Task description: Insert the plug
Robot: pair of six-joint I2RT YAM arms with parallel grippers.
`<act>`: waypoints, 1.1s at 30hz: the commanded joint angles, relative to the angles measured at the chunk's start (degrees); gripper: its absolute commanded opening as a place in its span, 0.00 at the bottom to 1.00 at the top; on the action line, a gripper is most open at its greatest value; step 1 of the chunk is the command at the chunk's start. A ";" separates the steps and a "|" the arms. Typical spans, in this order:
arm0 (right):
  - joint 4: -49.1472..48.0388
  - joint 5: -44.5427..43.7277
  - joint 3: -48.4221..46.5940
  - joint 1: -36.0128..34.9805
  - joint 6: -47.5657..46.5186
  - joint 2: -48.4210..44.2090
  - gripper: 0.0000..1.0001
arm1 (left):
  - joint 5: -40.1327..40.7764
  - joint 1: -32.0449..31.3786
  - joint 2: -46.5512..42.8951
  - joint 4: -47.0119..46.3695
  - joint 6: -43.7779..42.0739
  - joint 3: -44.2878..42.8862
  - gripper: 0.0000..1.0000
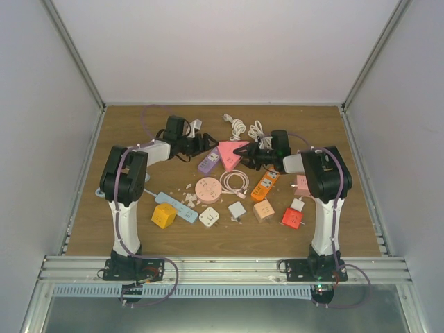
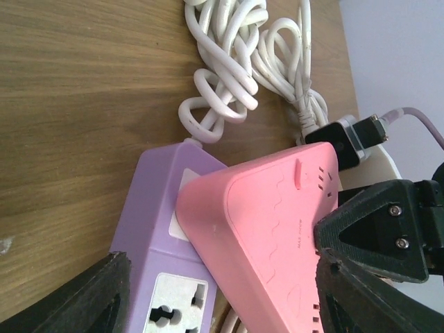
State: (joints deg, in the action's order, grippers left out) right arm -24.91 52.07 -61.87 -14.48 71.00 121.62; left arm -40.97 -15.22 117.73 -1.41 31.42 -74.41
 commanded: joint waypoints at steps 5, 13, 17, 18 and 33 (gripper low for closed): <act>17.81 -9.89 -0.52 1.06 0.71 6.11 0.41 | 1.87 -1.24 2.67 2.71 -2.16 -3.17 0.71; 27.61 -16.14 -4.50 1.05 -5.13 7.30 0.42 | 4.61 -2.01 5.25 6.58 -3.12 -5.74 0.68; 24.47 -17.42 -2.77 1.04 -5.81 7.88 0.40 | 4.66 -2.25 5.96 7.07 -2.96 -6.33 0.68; 23.10 -18.02 -2.37 1.06 -6.10 8.04 0.40 | 4.26 -2.30 6.01 7.36 -2.87 -6.51 0.67; 19.86 -18.24 -1.86 1.07 -8.36 7.20 0.39 | 5.80 -2.96 8.96 9.99 -3.94 -10.31 0.64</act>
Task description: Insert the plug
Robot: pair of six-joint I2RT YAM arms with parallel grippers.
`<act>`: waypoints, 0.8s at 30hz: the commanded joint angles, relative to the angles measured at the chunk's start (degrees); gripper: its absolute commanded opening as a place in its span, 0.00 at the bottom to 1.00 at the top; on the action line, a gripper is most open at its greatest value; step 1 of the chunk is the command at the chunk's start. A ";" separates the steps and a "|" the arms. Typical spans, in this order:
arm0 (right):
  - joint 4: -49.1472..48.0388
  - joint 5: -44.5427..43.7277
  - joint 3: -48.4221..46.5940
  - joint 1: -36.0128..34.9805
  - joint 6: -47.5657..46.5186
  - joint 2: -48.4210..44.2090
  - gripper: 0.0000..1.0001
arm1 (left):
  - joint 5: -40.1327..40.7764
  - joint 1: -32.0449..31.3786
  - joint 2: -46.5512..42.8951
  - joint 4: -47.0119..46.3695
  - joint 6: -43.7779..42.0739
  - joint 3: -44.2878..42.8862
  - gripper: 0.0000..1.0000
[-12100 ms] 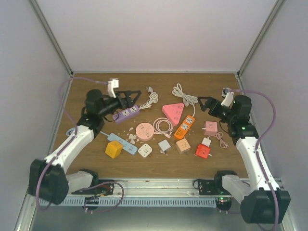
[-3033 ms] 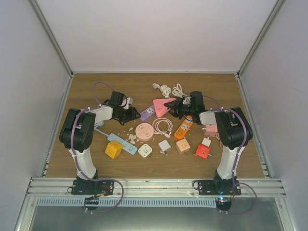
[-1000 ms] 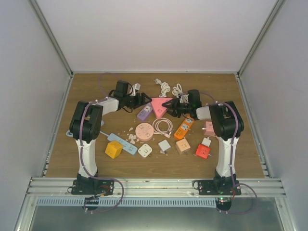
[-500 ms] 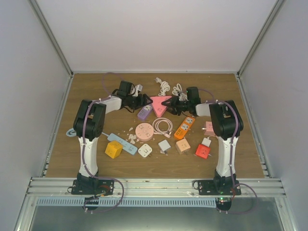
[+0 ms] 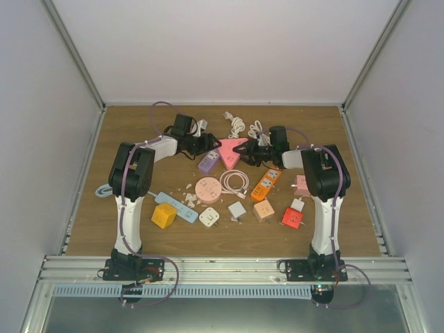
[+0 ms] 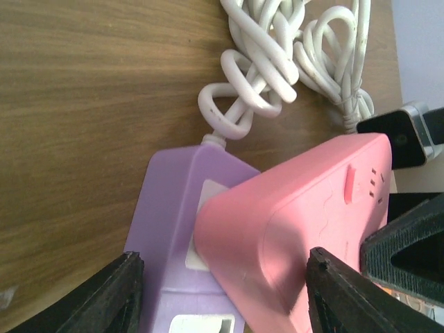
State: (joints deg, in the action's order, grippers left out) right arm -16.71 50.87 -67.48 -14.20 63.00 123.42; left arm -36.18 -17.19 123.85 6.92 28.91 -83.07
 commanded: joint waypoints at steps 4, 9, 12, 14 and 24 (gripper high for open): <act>10.84 -16.15 3.24 0.75 0.13 5.05 0.40 | 1.81 -0.96 4.34 3.15 -2.21 -2.84 0.58; 8.83 -15.02 3.32 0.78 0.45 4.06 0.42 | 4.66 -1.40 4.95 5.07 -3.90 -1.52 0.51; 7.35 -13.99 3.41 0.79 0.30 3.32 0.48 | 4.84 -1.58 4.82 5.12 -4.74 0.26 0.49; 6.73 -13.73 3.33 0.79 0.00 2.58 0.52 | 5.42 -1.58 4.78 5.64 -5.22 0.96 0.48; 10.61 -15.05 1.22 0.76 -6.31 -3.92 0.66 | 5.74 -1.48 4.04 7.33 -5.74 -0.85 0.48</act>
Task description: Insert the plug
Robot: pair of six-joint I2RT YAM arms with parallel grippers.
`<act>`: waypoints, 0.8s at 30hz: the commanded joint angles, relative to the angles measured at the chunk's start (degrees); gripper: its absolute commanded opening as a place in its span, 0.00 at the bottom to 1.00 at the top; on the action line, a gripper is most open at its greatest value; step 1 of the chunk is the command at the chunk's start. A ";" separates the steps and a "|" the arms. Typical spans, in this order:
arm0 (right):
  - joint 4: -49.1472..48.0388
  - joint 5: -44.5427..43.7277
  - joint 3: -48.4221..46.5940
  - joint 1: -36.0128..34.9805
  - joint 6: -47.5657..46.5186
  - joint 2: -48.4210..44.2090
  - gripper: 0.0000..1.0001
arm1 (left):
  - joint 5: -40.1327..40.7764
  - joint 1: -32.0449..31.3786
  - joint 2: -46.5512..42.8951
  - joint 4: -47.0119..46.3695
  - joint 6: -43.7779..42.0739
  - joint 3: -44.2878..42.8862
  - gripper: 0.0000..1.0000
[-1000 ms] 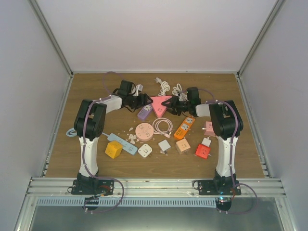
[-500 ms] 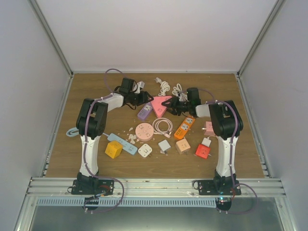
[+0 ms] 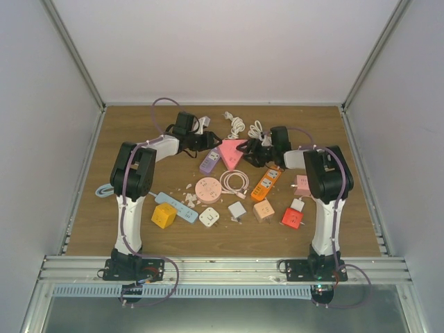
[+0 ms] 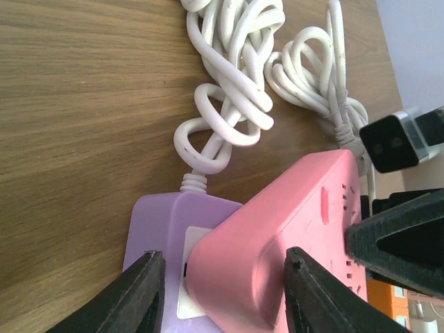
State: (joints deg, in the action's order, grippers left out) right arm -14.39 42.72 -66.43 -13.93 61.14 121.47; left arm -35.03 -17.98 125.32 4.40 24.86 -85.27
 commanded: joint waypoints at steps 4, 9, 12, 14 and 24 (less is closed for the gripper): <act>12.82 -9.74 -0.18 0.56 -9.48 -6.33 0.69 | 3.28 -0.75 1.59 12.40 -3.22 -2.89 0.55; 22.30 -18.92 0.41 0.43 -17.04 -14.79 0.70 | 3.15 -0.76 -4.22 14.33 -3.70 -5.29 0.63; 27.77 -24.42 1.35 0.27 -20.42 -21.08 0.70 | 3.70 -0.99 -10.34 14.14 -3.15 -2.65 0.65; 31.46 -28.41 1.99 0.08 -22.10 -25.31 0.71 | 4.45 -1.04 -15.24 13.59 -2.56 0.34 0.66; 48.61 -46.24 5.49 -3.18 -20.55 -43.98 0.70 | 9.78 -1.02 -45.07 10.32 -1.34 22.35 0.85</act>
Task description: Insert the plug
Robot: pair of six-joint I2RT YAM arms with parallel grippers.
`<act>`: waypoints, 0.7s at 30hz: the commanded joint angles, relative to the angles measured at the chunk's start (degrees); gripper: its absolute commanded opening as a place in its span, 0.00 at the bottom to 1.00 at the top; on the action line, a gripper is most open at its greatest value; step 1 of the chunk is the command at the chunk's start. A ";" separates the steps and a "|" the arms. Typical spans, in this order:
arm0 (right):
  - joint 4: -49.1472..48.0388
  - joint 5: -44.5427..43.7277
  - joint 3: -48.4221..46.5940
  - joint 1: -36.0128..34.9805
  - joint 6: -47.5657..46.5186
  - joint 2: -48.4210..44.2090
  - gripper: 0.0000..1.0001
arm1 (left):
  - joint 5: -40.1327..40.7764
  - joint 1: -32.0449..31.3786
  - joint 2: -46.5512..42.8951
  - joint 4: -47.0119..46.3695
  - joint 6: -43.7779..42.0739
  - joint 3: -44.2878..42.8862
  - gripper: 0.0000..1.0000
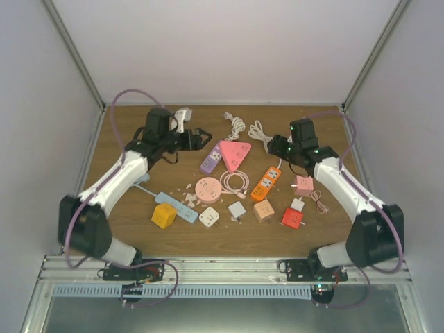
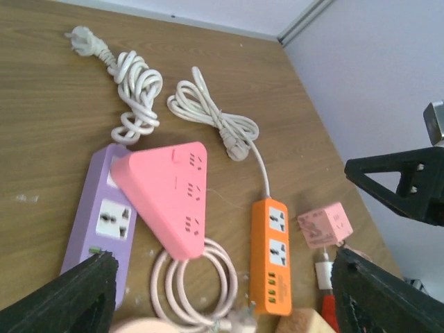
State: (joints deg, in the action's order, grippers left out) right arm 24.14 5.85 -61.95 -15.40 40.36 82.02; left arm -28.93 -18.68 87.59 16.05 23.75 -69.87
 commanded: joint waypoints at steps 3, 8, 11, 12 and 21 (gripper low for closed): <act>13.80 -12.67 1.06 -4.10 0.81 -7.56 0.71 | 4.05 -0.27 -13.22 -1.49 -1.22 12.72 0.99; 19.85 -20.43 2.33 -8.77 4.56 -9.50 0.76 | 0.44 0.73 -17.10 -3.05 -2.64 18.50 0.99; 23.17 -23.42 2.32 -13.33 6.83 -9.20 0.83 | -1.50 1.47 -17.19 -3.75 -2.24 20.56 0.99; 24.46 -23.94 2.20 -15.01 7.62 -8.83 0.86 | -1.67 1.76 -17.24 -3.82 -1.72 21.02 0.99; 21.58 -15.28 12.28 -26.03 7.33 -6.28 0.95 | -6.16 5.41 -14.60 -4.20 0.07 21.88 0.99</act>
State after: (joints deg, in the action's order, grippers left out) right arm 46.63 -13.63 -55.24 -39.09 47.00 75.46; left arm -31.94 -15.16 71.42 14.81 23.00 -48.07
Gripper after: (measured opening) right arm 0.951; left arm 0.989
